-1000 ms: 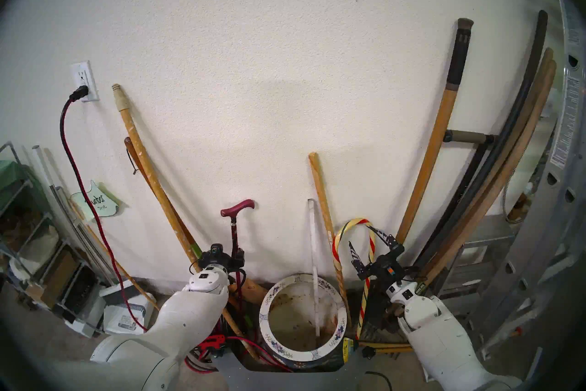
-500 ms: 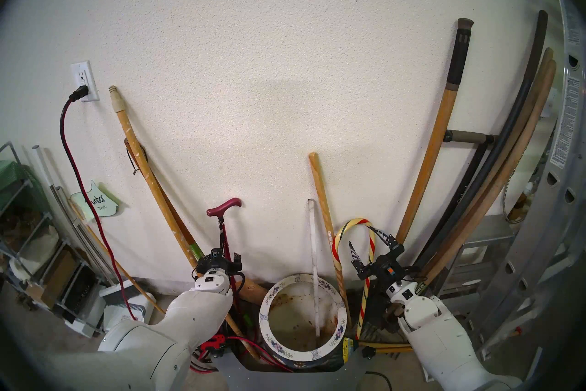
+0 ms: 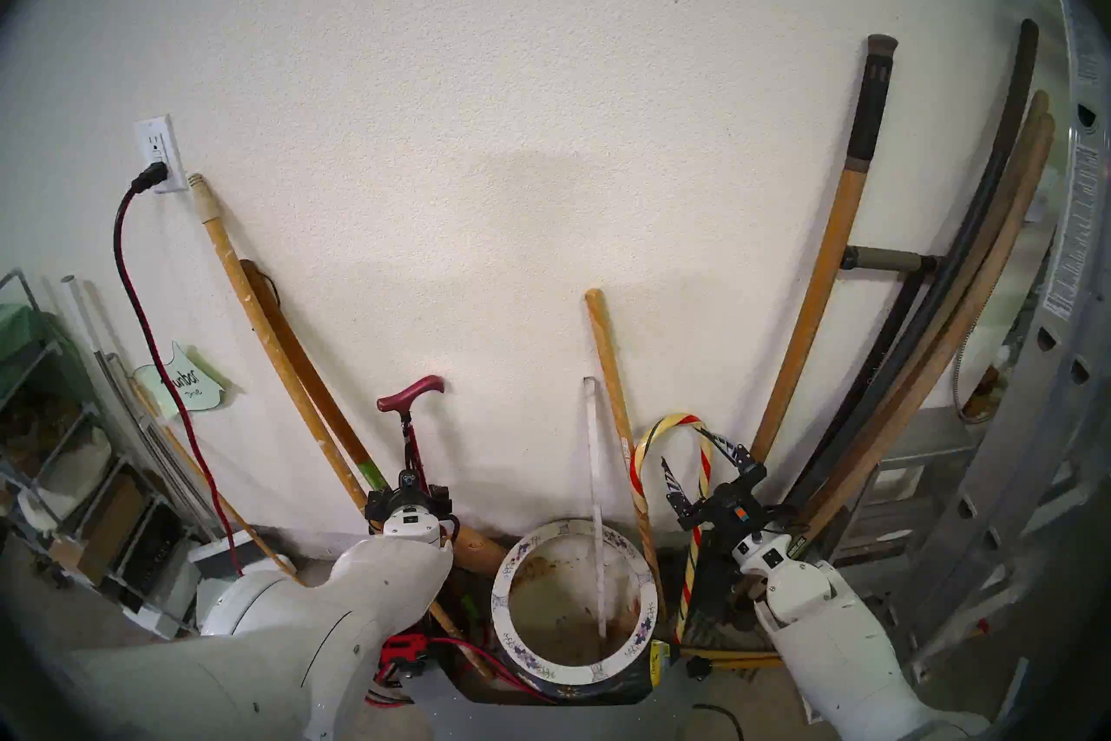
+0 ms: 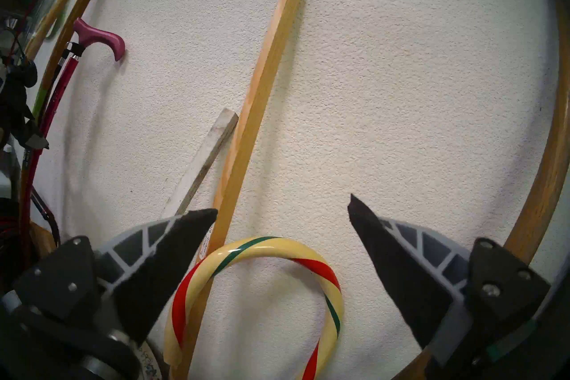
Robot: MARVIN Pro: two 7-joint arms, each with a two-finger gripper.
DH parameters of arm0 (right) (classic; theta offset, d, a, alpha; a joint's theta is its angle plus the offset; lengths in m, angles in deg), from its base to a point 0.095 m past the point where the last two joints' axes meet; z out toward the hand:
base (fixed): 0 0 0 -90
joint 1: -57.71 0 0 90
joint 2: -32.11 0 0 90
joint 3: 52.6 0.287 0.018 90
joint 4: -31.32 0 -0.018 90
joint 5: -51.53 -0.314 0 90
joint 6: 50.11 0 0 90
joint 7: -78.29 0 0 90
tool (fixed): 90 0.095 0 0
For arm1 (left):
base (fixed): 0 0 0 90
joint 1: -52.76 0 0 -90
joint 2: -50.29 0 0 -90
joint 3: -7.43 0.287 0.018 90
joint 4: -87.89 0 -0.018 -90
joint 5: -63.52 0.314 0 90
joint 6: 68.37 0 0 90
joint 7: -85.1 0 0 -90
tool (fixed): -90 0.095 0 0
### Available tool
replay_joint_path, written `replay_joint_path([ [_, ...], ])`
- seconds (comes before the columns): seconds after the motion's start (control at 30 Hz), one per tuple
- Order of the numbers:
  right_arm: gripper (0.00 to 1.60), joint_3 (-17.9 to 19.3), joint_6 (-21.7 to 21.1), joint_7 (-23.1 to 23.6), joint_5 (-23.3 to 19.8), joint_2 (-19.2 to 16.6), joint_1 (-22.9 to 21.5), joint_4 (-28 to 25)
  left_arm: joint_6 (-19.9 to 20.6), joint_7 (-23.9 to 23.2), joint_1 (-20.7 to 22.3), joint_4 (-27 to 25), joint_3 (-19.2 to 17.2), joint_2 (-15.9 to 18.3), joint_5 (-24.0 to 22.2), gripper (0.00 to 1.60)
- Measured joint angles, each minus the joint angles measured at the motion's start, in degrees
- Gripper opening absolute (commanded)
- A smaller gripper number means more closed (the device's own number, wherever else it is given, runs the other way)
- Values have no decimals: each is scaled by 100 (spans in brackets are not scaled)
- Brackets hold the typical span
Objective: Take wooden sticks or brooms out of the pot
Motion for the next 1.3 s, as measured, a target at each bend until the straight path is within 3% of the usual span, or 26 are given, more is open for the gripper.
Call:
replay_joint_path([
  [0.27, 160, 0, 0, 0, 0, 0, 0, 0, -216, 34, 36, -150, 53, -38, 103, 160],
  [0.9, 160, 0, 0, -1, 2, 0, 0, 2, -420, -423, -488, -1842, 331, -221, 266, 160],
  [0.93, 160, 0, 0, -2, 2, 0, 0, 2, -415, -421, -568, -2049, 346, -223, 280, 82],
  [0.97, 160, 0, 0, -2, 2, 0, 0, 2, -407, -413, -593, -2109, 348, -222, 284, 82],
  [1.0, 160, 0, 0, -2, 2, 0, 0, 2, -400, -406, -617, -2168, 351, -220, 288, 0],
  [1.3, 160, -1, 0, -2, 2, 0, -1, 2, -31, -217, -1036, -2977, 358, -38, 354, 0],
])
